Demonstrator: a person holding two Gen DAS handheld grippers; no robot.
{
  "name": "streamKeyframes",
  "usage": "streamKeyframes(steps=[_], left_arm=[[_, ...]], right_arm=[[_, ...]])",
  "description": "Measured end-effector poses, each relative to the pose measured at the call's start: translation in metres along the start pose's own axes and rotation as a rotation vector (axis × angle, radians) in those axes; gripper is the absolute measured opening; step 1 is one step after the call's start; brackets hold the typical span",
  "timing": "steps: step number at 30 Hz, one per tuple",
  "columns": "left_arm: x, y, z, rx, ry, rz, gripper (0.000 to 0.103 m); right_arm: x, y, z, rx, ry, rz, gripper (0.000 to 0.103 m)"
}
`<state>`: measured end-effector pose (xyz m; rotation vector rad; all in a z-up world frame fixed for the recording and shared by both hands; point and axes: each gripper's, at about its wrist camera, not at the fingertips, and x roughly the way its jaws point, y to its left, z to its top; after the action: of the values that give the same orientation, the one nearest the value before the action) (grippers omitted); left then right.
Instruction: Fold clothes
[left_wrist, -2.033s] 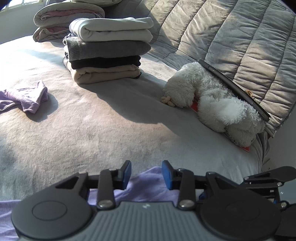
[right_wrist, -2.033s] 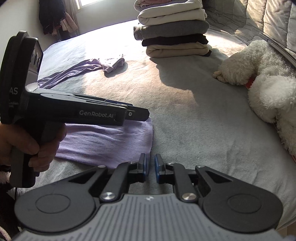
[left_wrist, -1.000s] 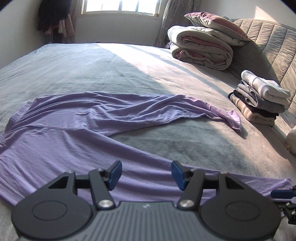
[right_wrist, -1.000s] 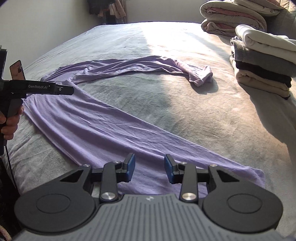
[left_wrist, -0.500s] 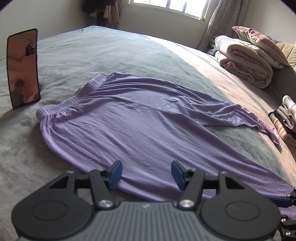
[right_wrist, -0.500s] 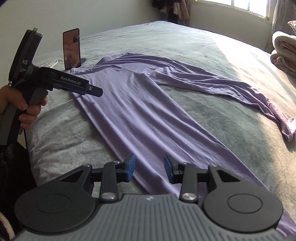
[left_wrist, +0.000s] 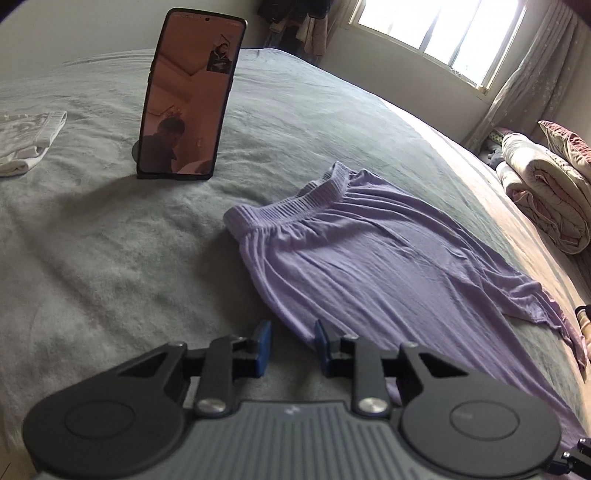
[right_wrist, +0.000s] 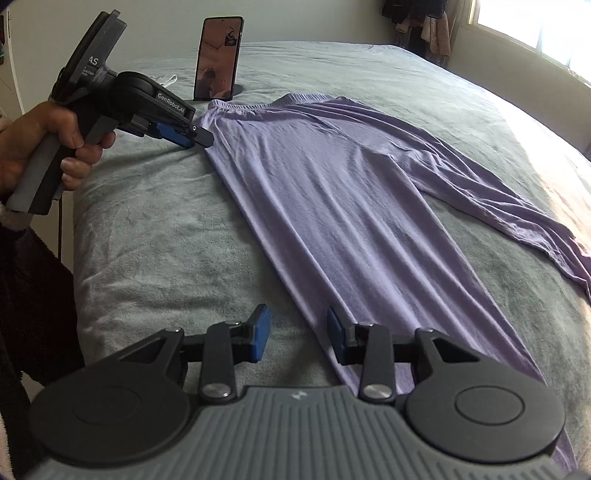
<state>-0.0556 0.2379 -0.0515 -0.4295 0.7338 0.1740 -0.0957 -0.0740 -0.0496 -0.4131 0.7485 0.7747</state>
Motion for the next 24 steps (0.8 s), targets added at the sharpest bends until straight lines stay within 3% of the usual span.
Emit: streamKeyframes(steps=[1,3,4,5,13,24], left_arm=[[0.001,0.001,0.001,-0.003,-0.003,0.003,0.021],[0.004,0.001,0.003,0.000,-0.006,0.015,0.000],[0.005,0.001,0.004,0.005,-0.008,0.019,0.000],[0.005,0.002,0.005,0.001,-0.008,0.019,0.000],[-0.013,0.010,0.008,0.006,-0.035,0.037,0.000],[-0.014,0.021,0.001,0.000,0.025,0.043,0.000]], right_arm=[[0.001,-0.001,0.001,-0.003,0.001,-0.005,0.033],[0.003,-0.002,0.002,0.008,0.004,-0.004,0.020],[0.004,-0.003,0.003,0.013,0.005,-0.003,0.014],[0.004,-0.003,0.004,0.013,0.009,-0.010,0.001],[-0.008,0.002,0.009,0.055,0.037,0.090,0.000],[-0.006,0.010,0.012,0.056,0.086,0.131,0.002]])
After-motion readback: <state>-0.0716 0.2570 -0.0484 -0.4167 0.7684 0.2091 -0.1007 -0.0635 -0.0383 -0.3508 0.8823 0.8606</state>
